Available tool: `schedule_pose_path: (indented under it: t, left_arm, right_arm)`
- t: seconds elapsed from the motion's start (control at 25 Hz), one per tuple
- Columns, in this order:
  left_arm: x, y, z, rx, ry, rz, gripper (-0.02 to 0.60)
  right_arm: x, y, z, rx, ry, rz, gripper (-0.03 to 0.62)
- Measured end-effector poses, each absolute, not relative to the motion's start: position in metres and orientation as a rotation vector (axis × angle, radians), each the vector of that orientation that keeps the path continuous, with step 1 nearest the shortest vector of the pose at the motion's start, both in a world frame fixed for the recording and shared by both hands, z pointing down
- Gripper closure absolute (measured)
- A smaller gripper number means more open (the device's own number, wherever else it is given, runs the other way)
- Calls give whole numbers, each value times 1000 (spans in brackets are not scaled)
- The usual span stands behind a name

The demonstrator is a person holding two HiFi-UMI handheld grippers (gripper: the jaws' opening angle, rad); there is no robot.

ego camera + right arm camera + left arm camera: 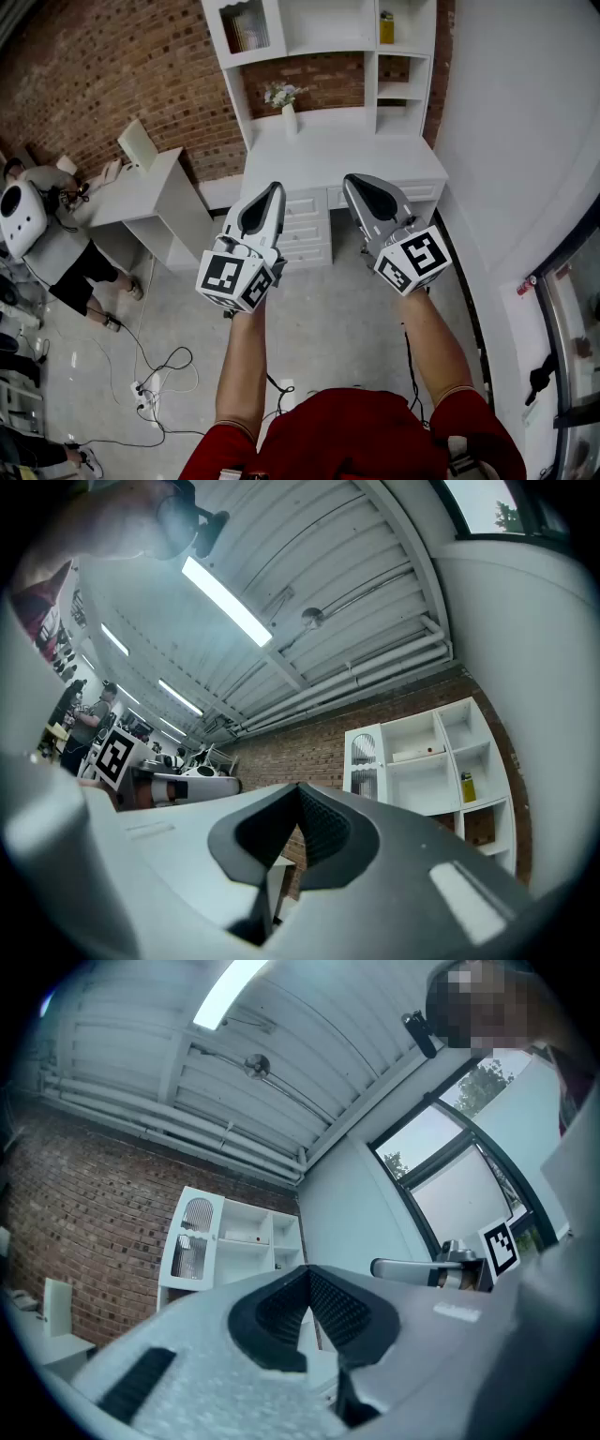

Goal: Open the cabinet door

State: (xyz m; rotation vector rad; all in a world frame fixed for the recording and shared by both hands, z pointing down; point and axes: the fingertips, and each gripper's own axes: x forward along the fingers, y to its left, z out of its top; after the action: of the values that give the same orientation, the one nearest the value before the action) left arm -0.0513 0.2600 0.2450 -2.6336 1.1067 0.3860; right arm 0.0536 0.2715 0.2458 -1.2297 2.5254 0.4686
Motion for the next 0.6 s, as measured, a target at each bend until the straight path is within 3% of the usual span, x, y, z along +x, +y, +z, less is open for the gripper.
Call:
schedule_pose_path:
  t: [0.6]
  left_arm:
    - [-93, 254, 247, -2630, 1106, 391, 581]
  right_arm:
    - [14, 261, 247, -1217, 2523, 459, 582]
